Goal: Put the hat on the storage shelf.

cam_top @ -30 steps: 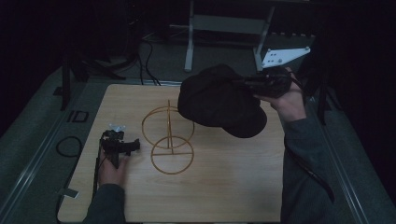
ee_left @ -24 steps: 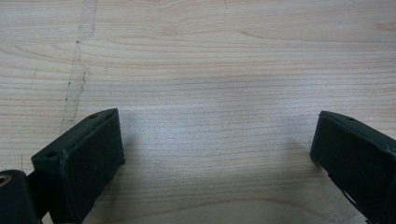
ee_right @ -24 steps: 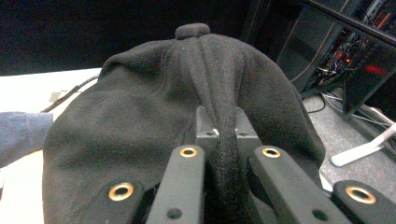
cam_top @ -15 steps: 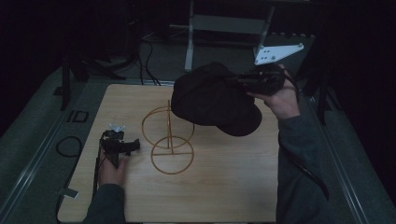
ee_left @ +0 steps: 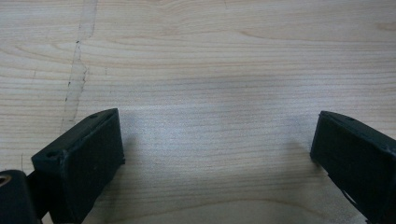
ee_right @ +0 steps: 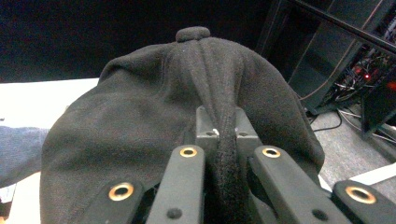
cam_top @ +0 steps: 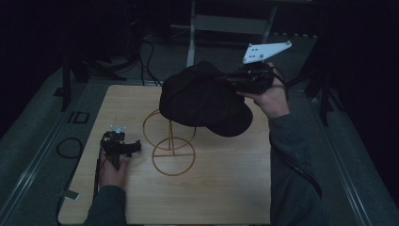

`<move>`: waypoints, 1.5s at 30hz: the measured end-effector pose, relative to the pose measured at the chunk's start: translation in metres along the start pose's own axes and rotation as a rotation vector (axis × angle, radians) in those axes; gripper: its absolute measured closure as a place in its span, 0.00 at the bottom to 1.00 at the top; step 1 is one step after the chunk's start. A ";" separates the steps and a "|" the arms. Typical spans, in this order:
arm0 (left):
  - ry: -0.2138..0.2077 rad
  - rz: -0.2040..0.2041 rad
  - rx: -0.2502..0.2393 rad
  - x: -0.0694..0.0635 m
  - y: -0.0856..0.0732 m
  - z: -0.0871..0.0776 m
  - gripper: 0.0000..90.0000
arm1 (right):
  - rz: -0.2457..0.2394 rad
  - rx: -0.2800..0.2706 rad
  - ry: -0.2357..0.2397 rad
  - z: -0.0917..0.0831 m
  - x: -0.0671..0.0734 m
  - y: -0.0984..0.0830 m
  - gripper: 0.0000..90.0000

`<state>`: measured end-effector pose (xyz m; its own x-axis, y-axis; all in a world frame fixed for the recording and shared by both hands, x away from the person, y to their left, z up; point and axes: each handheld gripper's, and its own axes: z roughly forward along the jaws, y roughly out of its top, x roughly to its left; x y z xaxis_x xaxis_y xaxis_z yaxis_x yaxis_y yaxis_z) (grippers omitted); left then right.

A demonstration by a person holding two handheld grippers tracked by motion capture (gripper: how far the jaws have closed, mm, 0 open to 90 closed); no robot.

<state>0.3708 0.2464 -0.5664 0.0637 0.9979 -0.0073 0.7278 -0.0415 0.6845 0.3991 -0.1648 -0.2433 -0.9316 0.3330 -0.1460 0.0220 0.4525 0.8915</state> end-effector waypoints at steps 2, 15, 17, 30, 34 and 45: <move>0.001 0.001 0.000 0.000 0.000 0.000 0.02 | -0.003 0.000 0.004 0.002 0.001 0.002 0.96; 0.001 -0.001 0.000 0.000 0.000 0.000 0.02 | -0.009 -0.004 0.028 0.015 0.004 0.009 0.96; 0.001 -0.001 0.000 0.000 0.000 0.000 0.02 | -0.010 -0.006 0.031 0.017 0.004 0.010 0.96; 0.001 0.000 0.001 0.000 0.000 0.000 0.02 | -0.020 -0.008 0.057 0.030 0.011 0.016 0.96; 0.000 0.000 0.001 0.000 0.000 0.000 0.02 | -0.029 -0.009 0.068 0.035 0.014 0.019 0.96; -0.001 0.003 0.004 0.000 0.000 0.000 0.02 | -0.047 -0.015 0.101 0.044 0.024 0.029 0.96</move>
<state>0.3707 0.2467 -0.5662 0.0669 0.9977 -0.0058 0.7301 -0.0450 0.6818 0.3933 -0.1071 -0.2399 -0.9633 0.2265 -0.1443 -0.0272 0.4525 0.8914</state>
